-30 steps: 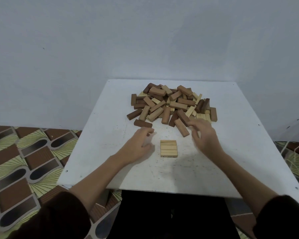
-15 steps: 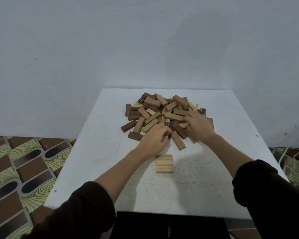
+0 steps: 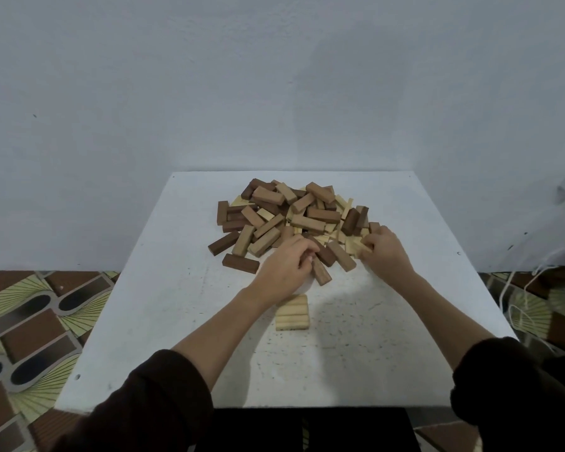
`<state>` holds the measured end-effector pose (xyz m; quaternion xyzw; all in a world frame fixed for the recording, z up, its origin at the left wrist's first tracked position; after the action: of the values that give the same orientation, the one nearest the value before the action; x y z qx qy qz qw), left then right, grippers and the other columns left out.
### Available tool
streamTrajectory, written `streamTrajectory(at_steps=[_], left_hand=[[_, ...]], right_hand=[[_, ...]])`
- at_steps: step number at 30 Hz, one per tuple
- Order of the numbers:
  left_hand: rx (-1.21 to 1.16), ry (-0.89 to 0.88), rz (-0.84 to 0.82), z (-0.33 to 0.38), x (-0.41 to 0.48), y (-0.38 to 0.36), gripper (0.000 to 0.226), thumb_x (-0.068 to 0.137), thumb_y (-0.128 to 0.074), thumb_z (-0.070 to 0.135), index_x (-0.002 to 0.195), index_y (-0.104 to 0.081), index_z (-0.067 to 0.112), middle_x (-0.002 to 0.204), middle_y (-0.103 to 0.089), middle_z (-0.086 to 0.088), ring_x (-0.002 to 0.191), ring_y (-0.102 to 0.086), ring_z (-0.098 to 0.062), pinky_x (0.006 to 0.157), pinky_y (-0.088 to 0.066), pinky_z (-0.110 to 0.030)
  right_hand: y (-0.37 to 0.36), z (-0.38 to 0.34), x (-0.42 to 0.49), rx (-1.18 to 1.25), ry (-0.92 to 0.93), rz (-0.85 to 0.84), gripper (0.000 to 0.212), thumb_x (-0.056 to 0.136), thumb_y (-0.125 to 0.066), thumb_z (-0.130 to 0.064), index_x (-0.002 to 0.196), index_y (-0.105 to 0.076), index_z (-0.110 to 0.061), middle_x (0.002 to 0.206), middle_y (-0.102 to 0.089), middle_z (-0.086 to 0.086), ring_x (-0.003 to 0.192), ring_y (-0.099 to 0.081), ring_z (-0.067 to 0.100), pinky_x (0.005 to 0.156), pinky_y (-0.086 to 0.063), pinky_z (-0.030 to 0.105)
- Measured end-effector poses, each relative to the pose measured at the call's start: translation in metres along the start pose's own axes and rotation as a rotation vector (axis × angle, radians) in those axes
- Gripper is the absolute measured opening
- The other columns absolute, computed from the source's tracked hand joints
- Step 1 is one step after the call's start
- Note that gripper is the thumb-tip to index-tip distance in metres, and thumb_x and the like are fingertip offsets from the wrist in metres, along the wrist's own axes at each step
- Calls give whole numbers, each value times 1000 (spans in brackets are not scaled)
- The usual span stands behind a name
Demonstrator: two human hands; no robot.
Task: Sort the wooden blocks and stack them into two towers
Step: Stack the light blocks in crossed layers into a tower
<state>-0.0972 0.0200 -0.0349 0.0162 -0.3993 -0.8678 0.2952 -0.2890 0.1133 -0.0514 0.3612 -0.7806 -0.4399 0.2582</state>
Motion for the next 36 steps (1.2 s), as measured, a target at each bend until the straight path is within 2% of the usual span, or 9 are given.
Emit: streamTrajectory(at_steps=[2,6,10,14,16,21,25,31,36], left_hand=[[-13,6,-6,0,-2,-1,21,94,-46,9,109,-59,12,106,-54,3,95,-54,-11,84,-48,-34],[-29,21,-10,-1,-5,-2,20,93,-47,7,107,-60,12,104,-54,4,96,-53,-10,85,-48,-34],[-26,30,-18,-3,-9,-2,20,93,-47,7,106,-61,12,105,-56,3,97,-53,-12,87,-47,-36],[-50,31,0,-2,-12,2,20,93,-47,6,105,-62,11,105,-57,2,97,-53,-11,87,-46,-32],[-60,25,5,-1,-13,4,20,93,-47,6,105,-62,12,105,-58,2,97,-54,-11,87,-46,-30],[-77,34,12,-2,-15,7,20,93,-48,5,105,-62,13,102,-56,6,96,-55,-10,84,-46,-24],[-78,36,15,-3,-19,7,19,93,-49,5,104,-62,12,102,-57,3,94,-55,-11,83,-47,-25],[-80,27,27,-4,-23,10,20,92,-49,4,106,-63,13,104,-59,0,93,-56,-9,81,-48,-25],[-69,22,41,-4,-23,14,20,92,-50,4,106,-62,11,102,-58,0,89,-54,-7,78,-47,-23]], right_hand=[[-3,0,-4,-44,19,10,16,85,-55,-9,83,-64,3,104,-41,3,90,-38,17,67,-33,29],[-7,0,-15,-97,54,62,15,84,-58,-10,81,-62,4,117,-46,14,95,-45,28,66,-40,32],[-10,0,-18,-17,-7,63,27,83,-67,-19,98,-61,3,115,-46,17,103,-44,31,75,-39,31],[-8,-1,-16,129,-99,56,26,82,-70,-17,99,-60,0,105,-38,6,94,-39,19,73,-30,22],[-7,0,-16,179,-123,39,22,84,-67,-15,98,-60,0,104,-36,5,95,-39,20,74,-28,21],[-6,5,-17,94,-89,25,21,86,-63,-11,105,-63,-1,112,-46,19,107,-45,35,81,-35,29],[-5,3,-16,49,-99,36,20,86,-60,-11,104,-63,-1,115,-48,21,107,-46,36,85,-41,36],[-3,-8,-19,37,-169,31,27,89,-59,-16,112,-58,0,125,-44,20,118,-38,34,89,-37,35],[1,-12,-16,5,-249,21,19,83,-58,-8,101,-58,0,109,-50,19,107,-44,35,82,-40,36]])
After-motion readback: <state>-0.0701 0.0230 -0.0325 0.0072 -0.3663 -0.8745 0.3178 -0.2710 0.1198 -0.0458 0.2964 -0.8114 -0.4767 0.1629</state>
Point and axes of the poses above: each hand's wrist, its own x-axis towards the middle knuckle, its own y-axis out of the back of the hand, z = x × y, the point moved 2 cm from there along x, towards the middle knuckle
